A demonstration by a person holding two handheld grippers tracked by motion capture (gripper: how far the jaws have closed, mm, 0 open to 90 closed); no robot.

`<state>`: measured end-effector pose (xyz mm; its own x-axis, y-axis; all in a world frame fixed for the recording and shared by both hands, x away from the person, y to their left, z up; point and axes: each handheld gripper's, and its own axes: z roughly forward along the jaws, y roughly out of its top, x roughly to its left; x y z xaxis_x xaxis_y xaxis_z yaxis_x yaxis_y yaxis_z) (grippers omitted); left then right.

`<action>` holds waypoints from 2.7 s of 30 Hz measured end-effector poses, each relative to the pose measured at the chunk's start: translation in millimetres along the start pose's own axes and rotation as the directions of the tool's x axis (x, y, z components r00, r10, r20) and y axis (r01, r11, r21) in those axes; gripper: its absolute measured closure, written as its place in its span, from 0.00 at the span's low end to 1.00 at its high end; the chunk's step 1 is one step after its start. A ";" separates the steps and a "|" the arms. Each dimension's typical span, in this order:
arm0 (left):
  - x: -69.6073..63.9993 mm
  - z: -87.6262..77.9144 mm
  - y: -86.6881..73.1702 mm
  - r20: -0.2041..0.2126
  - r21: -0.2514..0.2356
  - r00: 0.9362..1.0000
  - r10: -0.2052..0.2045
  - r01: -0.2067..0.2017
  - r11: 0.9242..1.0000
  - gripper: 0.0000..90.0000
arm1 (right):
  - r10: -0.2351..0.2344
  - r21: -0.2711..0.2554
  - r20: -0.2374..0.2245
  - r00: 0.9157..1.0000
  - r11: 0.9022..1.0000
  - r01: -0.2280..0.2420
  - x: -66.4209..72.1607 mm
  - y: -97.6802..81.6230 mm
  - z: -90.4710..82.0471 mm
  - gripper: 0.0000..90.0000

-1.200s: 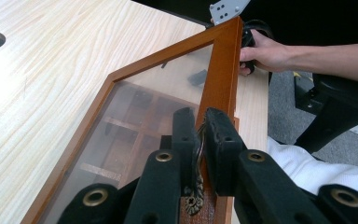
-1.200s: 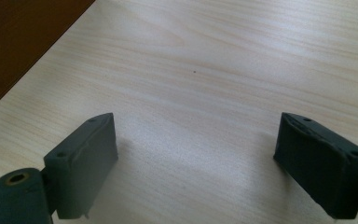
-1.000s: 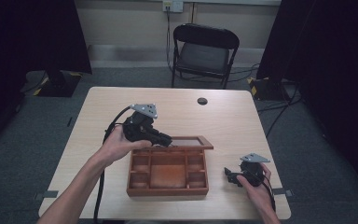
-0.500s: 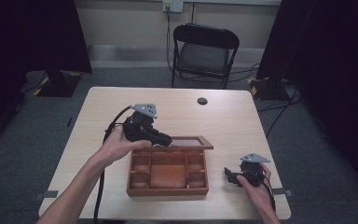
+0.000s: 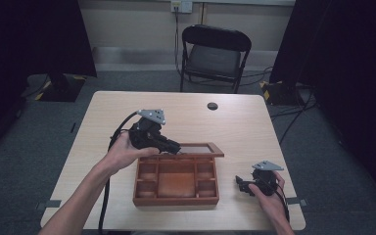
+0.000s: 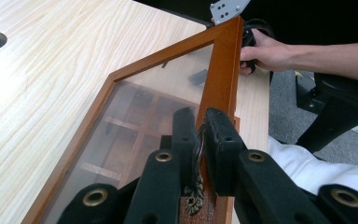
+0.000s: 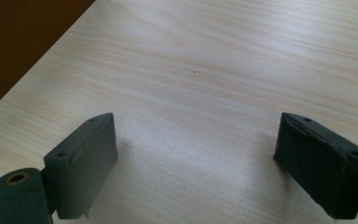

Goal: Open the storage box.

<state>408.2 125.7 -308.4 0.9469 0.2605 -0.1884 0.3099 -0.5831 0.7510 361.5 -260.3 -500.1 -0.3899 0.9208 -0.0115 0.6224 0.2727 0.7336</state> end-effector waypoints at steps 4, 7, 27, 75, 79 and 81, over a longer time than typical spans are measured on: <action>0.1 0.3 0.1 0.000 -0.004 1.000 0.000 0.000 1.000 0.92 | 0.001 0.000 0.000 1.000 1.000 -0.001 0.0 0.0 0.0 0.13; 0.2 0.3 0.4 0.000 0.000 1.000 0.002 -0.002 1.000 0.92 | 0.001 0.000 0.000 1.000 1.000 -0.001 0.0 0.0 0.0 0.13; -1.2 0.9 0.4 -0.001 0.002 1.000 0.005 -0.005 1.000 0.92 | 0.000 0.000 0.000 1.000 1.000 0.000 0.0 0.0 0.0 0.13; -2.9 1.1 2.4 -0.008 0.023 1.000 0.020 -0.020 1.000 0.92 | 0.000 0.000 0.000 1.000 1.000 0.000 0.0 0.1 0.2 0.13; -2.6 0.9 2.7 -0.011 0.021 1.000 0.018 -0.018 1.000 0.92 | 0.000 0.000 -0.001 1.000 1.000 0.000 0.0 0.2 0.2 0.13; -2.4 0.9 2.5 -0.008 0.016 1.000 0.018 -0.018 1.000 0.92 | -0.001 0.000 -0.001 1.000 1.000 0.001 -0.1 0.2 0.3 0.13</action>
<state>406.8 122.9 -306.7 0.9515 0.2564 -0.1699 0.2945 -0.6000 0.7438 361.9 -260.2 -500.1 -0.3908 0.9204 -0.0115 0.6220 0.2733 0.7338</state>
